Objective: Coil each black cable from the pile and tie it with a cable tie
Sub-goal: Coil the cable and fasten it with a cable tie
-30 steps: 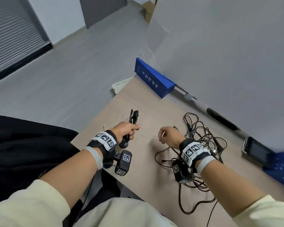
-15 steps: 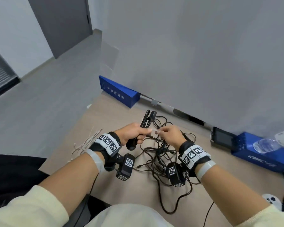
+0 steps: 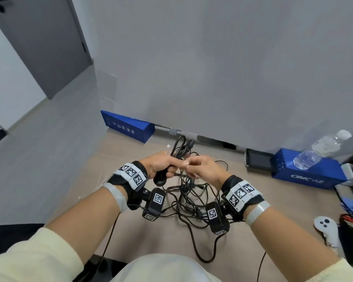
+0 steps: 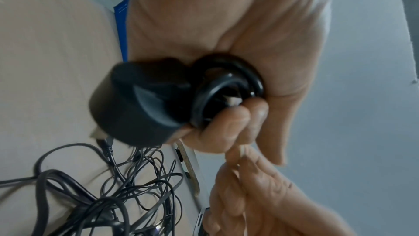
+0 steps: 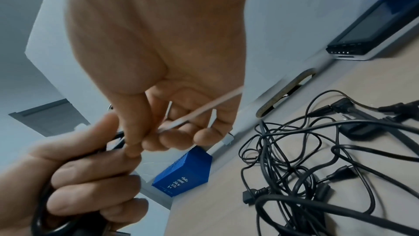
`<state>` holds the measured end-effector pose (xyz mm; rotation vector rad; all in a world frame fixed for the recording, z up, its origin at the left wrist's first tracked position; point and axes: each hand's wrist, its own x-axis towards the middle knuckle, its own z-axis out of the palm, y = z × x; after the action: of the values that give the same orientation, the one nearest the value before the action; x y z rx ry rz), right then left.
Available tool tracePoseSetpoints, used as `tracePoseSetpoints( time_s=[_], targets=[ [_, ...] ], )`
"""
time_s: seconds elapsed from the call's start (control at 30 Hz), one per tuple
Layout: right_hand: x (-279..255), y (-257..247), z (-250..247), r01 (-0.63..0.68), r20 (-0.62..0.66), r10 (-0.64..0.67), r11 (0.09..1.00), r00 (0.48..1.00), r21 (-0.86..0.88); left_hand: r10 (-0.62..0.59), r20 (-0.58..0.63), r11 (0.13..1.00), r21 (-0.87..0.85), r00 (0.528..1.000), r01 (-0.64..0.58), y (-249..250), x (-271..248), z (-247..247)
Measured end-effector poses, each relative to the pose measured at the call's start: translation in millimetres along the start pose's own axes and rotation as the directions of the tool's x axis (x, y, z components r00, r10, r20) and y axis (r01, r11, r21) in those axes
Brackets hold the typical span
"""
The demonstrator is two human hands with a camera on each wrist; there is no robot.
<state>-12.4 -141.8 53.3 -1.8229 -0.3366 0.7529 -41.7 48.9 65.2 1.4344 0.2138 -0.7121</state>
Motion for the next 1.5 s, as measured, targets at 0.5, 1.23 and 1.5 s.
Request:
tracePoseSetpoints(
  time_s=[0.5,1.23,1.5],
  targets=[
    [-7,-41,1,0.271,-0.132,-0.296,0.946,0.946,-0.178,-0.076,-0.206,0.996,0.034,0.976,0.085,-5,-13,-12],
    [7,-41,28,0.285,0.074,-0.276,0.940,0.958,-0.189,-0.174,-0.142,0.961,0.192,0.975,0.199,-3,-24,-13],
    [5,-45,27,0.220,0.102,-0.206,0.964,0.973,-0.150,-0.197,-0.152,0.949,0.221,0.969,0.227,-5,-23,-15]
  ],
)
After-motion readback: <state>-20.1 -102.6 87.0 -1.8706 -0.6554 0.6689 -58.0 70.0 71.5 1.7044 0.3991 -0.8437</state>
